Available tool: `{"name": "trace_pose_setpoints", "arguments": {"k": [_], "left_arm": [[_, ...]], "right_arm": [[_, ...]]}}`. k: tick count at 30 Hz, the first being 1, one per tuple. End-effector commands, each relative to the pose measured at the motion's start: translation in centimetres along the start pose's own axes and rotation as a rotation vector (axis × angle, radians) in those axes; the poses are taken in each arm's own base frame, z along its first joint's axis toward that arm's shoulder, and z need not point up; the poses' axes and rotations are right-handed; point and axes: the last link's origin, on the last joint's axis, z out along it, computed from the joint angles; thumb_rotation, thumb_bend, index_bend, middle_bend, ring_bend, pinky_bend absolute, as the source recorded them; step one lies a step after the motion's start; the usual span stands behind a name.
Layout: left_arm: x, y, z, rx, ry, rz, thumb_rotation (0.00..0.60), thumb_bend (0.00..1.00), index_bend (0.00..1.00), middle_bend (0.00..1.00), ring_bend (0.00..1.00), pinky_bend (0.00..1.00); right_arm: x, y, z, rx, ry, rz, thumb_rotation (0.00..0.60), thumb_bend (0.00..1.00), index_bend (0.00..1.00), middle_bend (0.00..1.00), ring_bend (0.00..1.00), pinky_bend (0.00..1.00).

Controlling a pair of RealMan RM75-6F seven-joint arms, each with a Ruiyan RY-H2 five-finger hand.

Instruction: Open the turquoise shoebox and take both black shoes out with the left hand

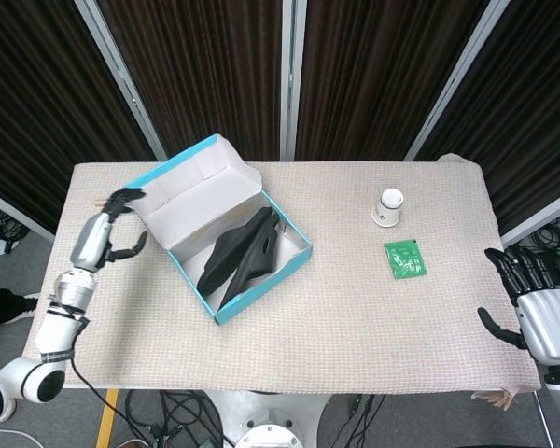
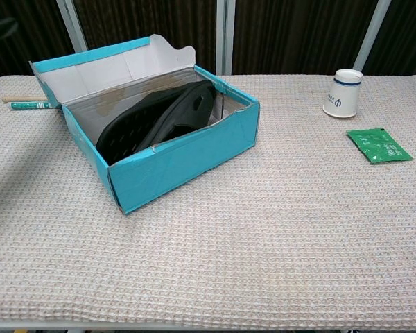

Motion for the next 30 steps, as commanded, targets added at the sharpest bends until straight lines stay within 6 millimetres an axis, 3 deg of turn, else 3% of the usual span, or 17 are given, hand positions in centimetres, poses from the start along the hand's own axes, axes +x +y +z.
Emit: {"name": "trace_pose_setpoints", "arguments": {"k": [1, 8, 17, 30], "left_arm": [[-3.3, 3.4, 0.7, -0.081, -0.179, 0.106, 0.6, 0.4, 0.24, 0.18, 0.12, 0.3], [-7.2, 5.1, 1.5, -0.062, -0.309, 0.211, 0.6, 0.33, 0.22, 0.18, 0.15, 0.31], [-10.2, 5.6, 3.0, 0.002, -0.338, 0.32, 0.6, 0.32, 0.14, 0.11, 0.1, 0.32], [-11.7, 5.5, 4.5, 0.073, -0.304, 0.434, 0.6, 0.32, 0.14, 0.1, 0.1, 0.32]], "right_arm": [[0.3, -0.2, 0.3, 0.008, 0.0, -0.013, 0.6, 0.24, 0.0, 0.1, 0.0, 0.03], [0.3, -0.2, 0.6, 0.009, -0.009, -0.016, 0.6, 0.24, 0.0, 0.1, 0.0, 0.03], [0.0, 0.0, 0.6, 0.005, -0.015, -0.007, 0.6, 0.24, 0.0, 0.1, 0.0, 0.03], [0.1, 0.7, 0.2, -0.013, -0.012, 0.002, 0.6, 0.24, 0.0, 0.1, 0.0, 0.03]]}}
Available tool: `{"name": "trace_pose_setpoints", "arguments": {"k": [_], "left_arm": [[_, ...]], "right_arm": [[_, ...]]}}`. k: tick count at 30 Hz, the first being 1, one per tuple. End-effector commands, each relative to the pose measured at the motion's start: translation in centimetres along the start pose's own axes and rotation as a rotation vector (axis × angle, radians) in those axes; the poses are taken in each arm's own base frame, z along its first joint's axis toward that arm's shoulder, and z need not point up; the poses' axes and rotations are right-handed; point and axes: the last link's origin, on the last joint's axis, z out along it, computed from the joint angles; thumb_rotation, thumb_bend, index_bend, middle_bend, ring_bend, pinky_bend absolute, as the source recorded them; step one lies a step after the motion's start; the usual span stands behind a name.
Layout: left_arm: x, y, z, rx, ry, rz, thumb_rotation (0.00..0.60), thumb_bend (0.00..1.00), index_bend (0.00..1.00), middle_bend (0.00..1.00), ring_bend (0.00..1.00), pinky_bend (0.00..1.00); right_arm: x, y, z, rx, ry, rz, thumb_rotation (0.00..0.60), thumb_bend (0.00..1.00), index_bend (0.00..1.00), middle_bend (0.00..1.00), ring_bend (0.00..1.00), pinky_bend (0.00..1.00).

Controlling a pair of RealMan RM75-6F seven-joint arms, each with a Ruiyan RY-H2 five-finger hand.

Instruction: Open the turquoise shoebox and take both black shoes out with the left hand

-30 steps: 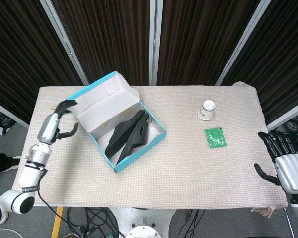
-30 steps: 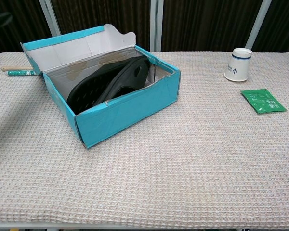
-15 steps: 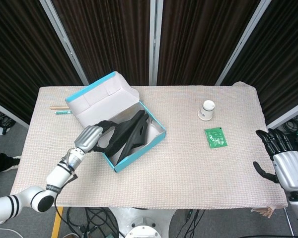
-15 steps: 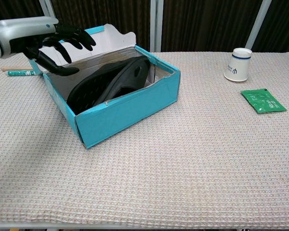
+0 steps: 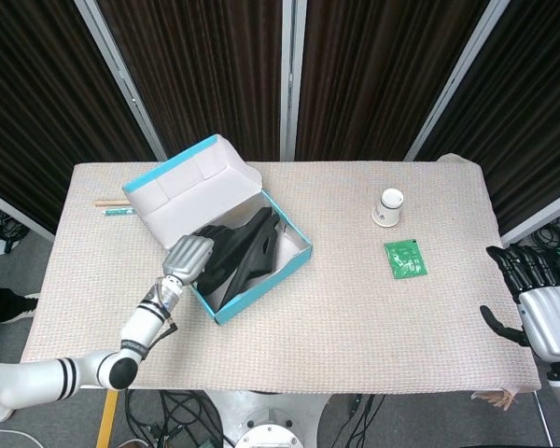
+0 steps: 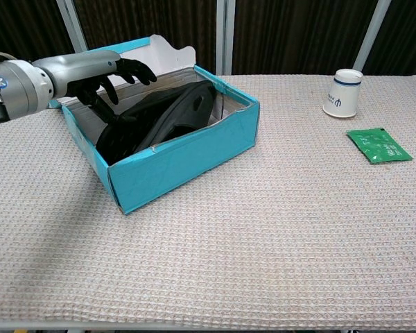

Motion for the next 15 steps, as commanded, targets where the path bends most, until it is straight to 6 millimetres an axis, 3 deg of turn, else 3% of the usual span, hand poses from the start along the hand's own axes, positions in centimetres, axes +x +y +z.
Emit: {"name": "trace_pose_setpoints", "arguments": {"k": [1, 15], "left_arm": [[-0.1, -0.1, 0.2, 0.024, -0.002, 0.023, 0.6, 0.31, 0.14, 0.1, 0.1, 0.32], [-0.9, -0.5, 1.3, 0.082, -0.069, 0.021, 0.6, 0.32, 0.14, 0.1, 0.1, 0.32]], "right_arm": [[0.1, 0.1, -0.1, -0.003, 0.002, 0.001, 0.6, 0.24, 0.0, 0.1, 0.0, 0.03], [0.1, 0.4, -0.4, -0.01, 0.007, 0.008, 0.6, 0.24, 0.0, 0.1, 0.0, 0.03]]}}
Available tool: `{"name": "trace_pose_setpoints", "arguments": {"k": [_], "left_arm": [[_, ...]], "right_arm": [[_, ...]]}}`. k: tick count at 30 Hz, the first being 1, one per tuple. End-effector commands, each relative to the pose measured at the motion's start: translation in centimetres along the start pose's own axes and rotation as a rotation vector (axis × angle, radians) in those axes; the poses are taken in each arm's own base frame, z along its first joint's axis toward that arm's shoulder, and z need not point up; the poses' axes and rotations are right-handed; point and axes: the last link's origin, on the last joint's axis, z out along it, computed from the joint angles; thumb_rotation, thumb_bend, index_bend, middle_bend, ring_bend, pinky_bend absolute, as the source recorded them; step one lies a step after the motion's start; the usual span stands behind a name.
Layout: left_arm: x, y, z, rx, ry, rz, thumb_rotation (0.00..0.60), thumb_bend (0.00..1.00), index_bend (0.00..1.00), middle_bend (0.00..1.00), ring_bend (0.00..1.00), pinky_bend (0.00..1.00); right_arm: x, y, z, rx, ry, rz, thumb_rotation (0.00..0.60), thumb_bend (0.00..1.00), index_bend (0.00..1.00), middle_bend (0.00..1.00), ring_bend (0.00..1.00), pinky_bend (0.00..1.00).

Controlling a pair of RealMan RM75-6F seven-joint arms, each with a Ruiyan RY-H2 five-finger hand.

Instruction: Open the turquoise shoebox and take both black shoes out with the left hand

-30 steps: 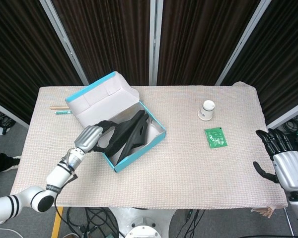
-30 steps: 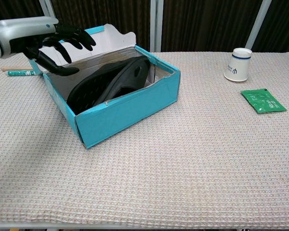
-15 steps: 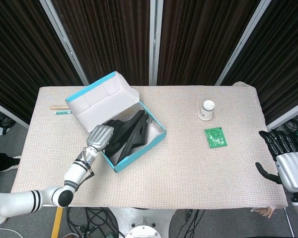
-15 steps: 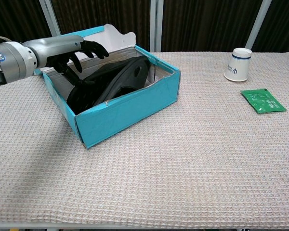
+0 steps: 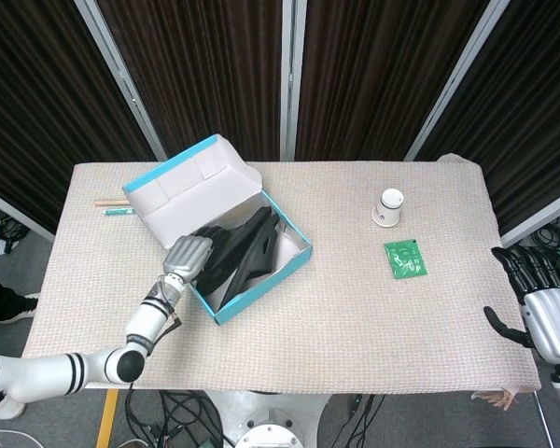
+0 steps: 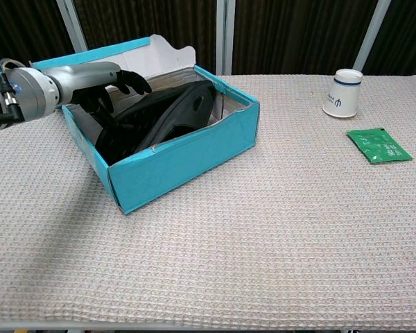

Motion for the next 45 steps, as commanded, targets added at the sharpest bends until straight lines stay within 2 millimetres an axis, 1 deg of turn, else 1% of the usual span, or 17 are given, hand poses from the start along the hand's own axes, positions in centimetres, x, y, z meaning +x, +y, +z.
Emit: {"name": "trace_pose_setpoints", "arguments": {"k": [1, 5, 8, 10, 12, 15, 19, 22, 23, 25, 26, 29, 32, 38, 41, 45], "left_arm": [[-0.2, 0.0, 0.4, 0.01, -0.013, 0.009, 0.6, 0.31, 0.14, 0.1, 0.1, 0.32], [-0.5, 0.2, 0.7, 0.015, -0.025, 0.025, 0.6, 0.31, 0.14, 0.1, 0.11, 0.33], [-0.7, 0.3, 0.8, 0.014, -0.032, 0.045, 0.6, 0.32, 0.14, 0.1, 0.14, 0.37], [-0.8, 0.2, 1.0, 0.018, -0.034, 0.058, 0.6, 0.31, 0.14, 0.11, 0.14, 0.38], [-1.0, 0.3, 1.2, 0.019, -0.038, 0.068, 0.6, 0.32, 0.15, 0.14, 0.17, 0.38], [-1.4, 0.3, 1.2, 0.011, -0.047, 0.074, 0.6, 0.32, 0.18, 0.19, 0.24, 0.43], [-1.8, 0.4, 1.4, 0.001, -0.057, 0.096, 0.6, 0.32, 0.25, 0.27, 0.32, 0.5], [-1.7, 0.4, 1.6, 0.003, -0.028, 0.055, 0.6, 0.32, 0.36, 0.38, 0.43, 0.6], [-1.7, 0.3, 1.6, 0.001, -0.022, 0.037, 0.6, 0.32, 0.42, 0.45, 0.49, 0.66], [-1.6, 0.1, 1.7, -0.006, -0.016, 0.013, 0.6, 0.32, 0.49, 0.52, 0.55, 0.72], [-1.4, 0.0, 1.8, -0.011, -0.005, 0.007, 0.6, 0.33, 0.52, 0.55, 0.58, 0.74], [-0.9, -0.3, 1.9, -0.031, 0.018, -0.004, 0.6, 0.35, 0.56, 0.61, 0.62, 0.78], [-0.5, -0.8, 1.9, -0.055, 0.037, -0.01, 0.6, 0.38, 0.59, 0.66, 0.66, 0.82], [0.1, -1.9, 1.9, -0.108, 0.077, -0.03, 0.6, 0.44, 0.65, 0.7, 0.7, 0.87], [0.5, -2.0, 1.8, -0.133, 0.111, -0.071, 0.6, 0.45, 0.68, 0.73, 0.72, 0.89], [1.2, -2.4, 1.7, -0.159, 0.17, -0.113, 0.6, 0.45, 0.69, 0.74, 0.72, 0.89]], "right_arm": [[0.0, 0.1, -0.1, -0.003, 0.002, 0.0, 0.6, 0.24, 0.0, 0.1, 0.0, 0.03], [0.0, 0.1, -0.1, -0.004, 0.0, -0.001, 0.6, 0.24, 0.0, 0.1, 0.0, 0.03], [0.0, 0.1, -0.1, -0.006, 0.001, 0.0, 0.6, 0.24, 0.0, 0.1, 0.0, 0.03], [0.0, 0.1, -0.1, -0.006, 0.001, 0.001, 0.6, 0.24, 0.0, 0.1, 0.0, 0.03], [0.0, 0.1, -0.1, -0.008, 0.001, 0.001, 0.6, 0.24, 0.0, 0.1, 0.0, 0.03], [0.1, 0.1, -0.1, -0.012, 0.003, 0.0, 0.6, 0.24, 0.0, 0.1, 0.0, 0.03], [0.0, 0.1, -0.1, -0.011, 0.004, 0.002, 0.6, 0.24, 0.0, 0.1, 0.0, 0.03], [-0.1, 0.1, -0.1, -0.014, 0.001, 0.002, 0.6, 0.24, 0.0, 0.1, 0.0, 0.03], [-0.1, 0.1, -0.1, -0.016, 0.002, 0.002, 0.6, 0.24, 0.0, 0.1, 0.0, 0.03], [0.0, 0.1, -0.1, -0.017, 0.006, 0.001, 0.6, 0.24, 0.0, 0.1, 0.0, 0.03], [0.1, 0.1, -0.1, -0.018, 0.009, 0.002, 0.6, 0.24, 0.0, 0.1, 0.0, 0.03], [0.1, 0.1, -0.1, -0.016, 0.013, 0.002, 0.6, 0.24, 0.0, 0.1, 0.0, 0.03], [0.1, 0.0, -0.1, -0.015, 0.013, 0.002, 0.6, 0.24, 0.0, 0.1, 0.0, 0.03], [0.2, -0.1, -0.2, -0.018, 0.018, 0.001, 0.6, 0.24, 0.0, 0.1, 0.0, 0.03], [0.3, -0.1, -0.2, -0.018, 0.019, 0.0, 0.6, 0.24, 0.0, 0.1, 0.0, 0.03], [0.2, -0.3, -0.2, -0.013, 0.019, -0.002, 0.6, 0.24, 0.0, 0.1, 0.0, 0.03]]}}
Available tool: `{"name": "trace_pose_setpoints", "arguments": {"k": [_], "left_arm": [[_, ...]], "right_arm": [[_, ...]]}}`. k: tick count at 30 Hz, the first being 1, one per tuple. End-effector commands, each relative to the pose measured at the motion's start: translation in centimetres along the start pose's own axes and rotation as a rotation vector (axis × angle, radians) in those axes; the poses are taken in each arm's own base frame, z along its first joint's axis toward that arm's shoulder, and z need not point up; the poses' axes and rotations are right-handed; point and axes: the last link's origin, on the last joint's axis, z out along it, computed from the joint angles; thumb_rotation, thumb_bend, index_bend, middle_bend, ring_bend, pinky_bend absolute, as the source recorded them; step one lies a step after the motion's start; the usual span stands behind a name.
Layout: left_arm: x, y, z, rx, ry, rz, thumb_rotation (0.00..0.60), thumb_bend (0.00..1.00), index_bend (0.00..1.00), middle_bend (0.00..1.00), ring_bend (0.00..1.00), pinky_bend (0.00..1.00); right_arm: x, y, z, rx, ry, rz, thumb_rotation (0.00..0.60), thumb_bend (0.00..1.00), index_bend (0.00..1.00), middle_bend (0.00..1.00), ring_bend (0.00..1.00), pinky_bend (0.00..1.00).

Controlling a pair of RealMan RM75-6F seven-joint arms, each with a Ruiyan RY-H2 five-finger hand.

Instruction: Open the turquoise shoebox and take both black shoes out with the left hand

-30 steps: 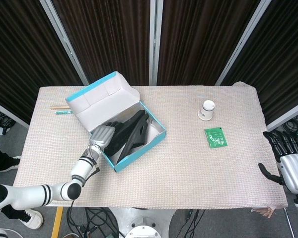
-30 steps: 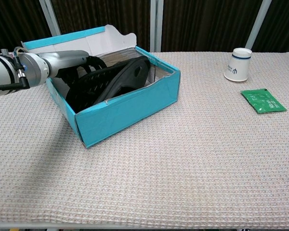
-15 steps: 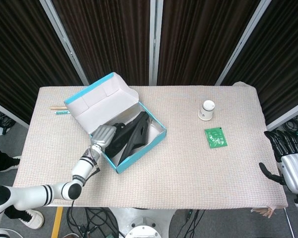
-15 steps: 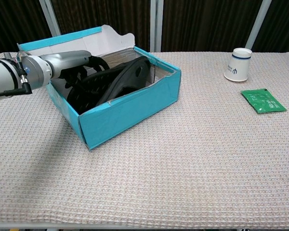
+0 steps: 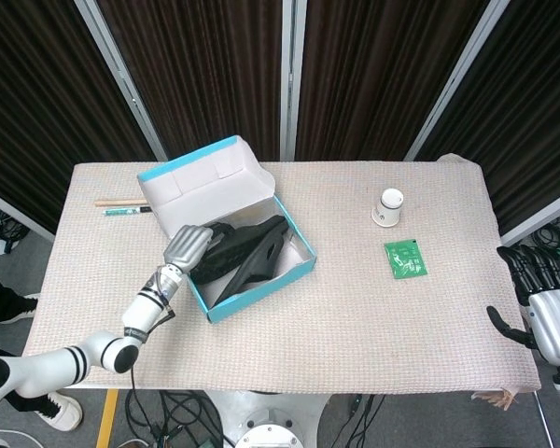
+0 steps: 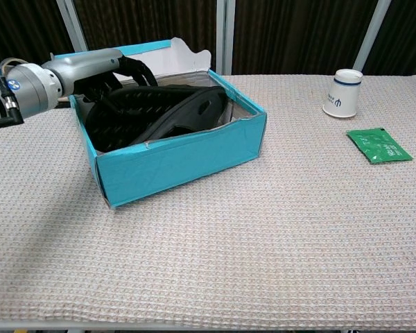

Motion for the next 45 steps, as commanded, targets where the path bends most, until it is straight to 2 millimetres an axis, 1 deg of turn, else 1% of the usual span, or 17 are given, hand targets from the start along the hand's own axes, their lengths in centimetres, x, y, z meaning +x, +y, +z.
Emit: {"name": "trace_pose_setpoints", "arguments": {"k": [1, 7, 14, 19, 24, 26, 28, 31, 36, 39, 43, 45], "left_arm": [[0.8, -0.7, -0.1, -0.013, 0.067, -0.039, 0.6, 0.45, 0.69, 0.74, 0.73, 0.89], [2.1, -1.1, -0.4, -0.039, 0.17, -0.134, 0.6, 0.46, 0.69, 0.75, 0.73, 0.92], [3.0, -1.3, -0.9, -0.067, 0.277, -0.341, 0.6, 0.47, 0.7, 0.77, 0.74, 0.95], [4.9, -1.5, -1.3, -0.111, 0.432, -0.439, 0.6, 0.47, 0.7, 0.77, 0.74, 0.95], [7.0, -1.6, -2.5, -0.154, 0.531, -0.519, 0.6, 0.47, 0.7, 0.77, 0.74, 0.95], [7.7, -1.2, -3.3, -0.183, 0.561, -0.595, 0.6, 0.47, 0.7, 0.76, 0.74, 0.95], [7.7, -0.5, -4.0, -0.214, 0.546, -0.655, 0.6, 0.47, 0.7, 0.76, 0.74, 0.95], [7.0, 1.1, -5.1, -0.267, 0.496, -0.675, 0.6, 0.47, 0.7, 0.76, 0.73, 0.95], [4.1, 4.6, -6.7, -0.372, 0.387, -0.62, 0.6, 0.47, 0.69, 0.75, 0.72, 0.94], [2.3, 6.3, -7.2, -0.411, 0.336, -0.569, 0.6, 0.47, 0.69, 0.74, 0.7, 0.92], [0.4, 7.5, -7.4, -0.42, 0.296, -0.515, 0.6, 0.47, 0.68, 0.74, 0.67, 0.87], [-0.5, 7.7, -7.3, -0.414, 0.276, -0.482, 0.6, 0.47, 0.67, 0.73, 0.65, 0.82]], "right_arm": [[0.0, -0.1, 0.0, 0.002, 0.001, -0.001, 0.6, 0.24, 0.0, 0.1, 0.0, 0.03], [0.1, -0.1, 0.0, 0.003, 0.003, -0.002, 0.6, 0.24, 0.0, 0.1, 0.0, 0.03], [0.1, -0.2, 0.0, 0.006, 0.002, -0.001, 0.6, 0.24, 0.0, 0.1, 0.0, 0.03], [0.2, -0.2, 0.1, 0.009, 0.003, -0.004, 0.6, 0.24, 0.0, 0.1, 0.0, 0.03], [0.3, -0.3, 0.3, 0.016, 0.008, -0.005, 0.6, 0.24, 0.0, 0.1, 0.0, 0.03], [0.3, -0.3, 0.4, 0.019, 0.008, -0.008, 0.6, 0.24, 0.0, 0.1, 0.0, 0.03], [0.4, -0.4, 0.6, 0.023, 0.009, -0.009, 0.6, 0.24, 0.0, 0.1, 0.0, 0.03], [0.4, -0.4, 0.8, 0.03, 0.008, -0.014, 0.6, 0.24, 0.0, 0.1, 0.0, 0.03], [0.6, -0.6, 1.4, 0.038, -0.004, -0.025, 0.6, 0.24, 0.0, 0.1, 0.0, 0.03], [0.7, -0.9, 1.7, 0.049, -0.004, -0.027, 0.6, 0.24, 0.0, 0.1, 0.0, 0.03], [0.6, -1.0, 1.9, 0.055, -0.008, -0.024, 0.6, 0.24, 0.0, 0.1, 0.0, 0.03], [0.5, -1.0, 1.9, 0.054, -0.014, -0.02, 0.6, 0.24, 0.0, 0.1, 0.0, 0.03]]}}
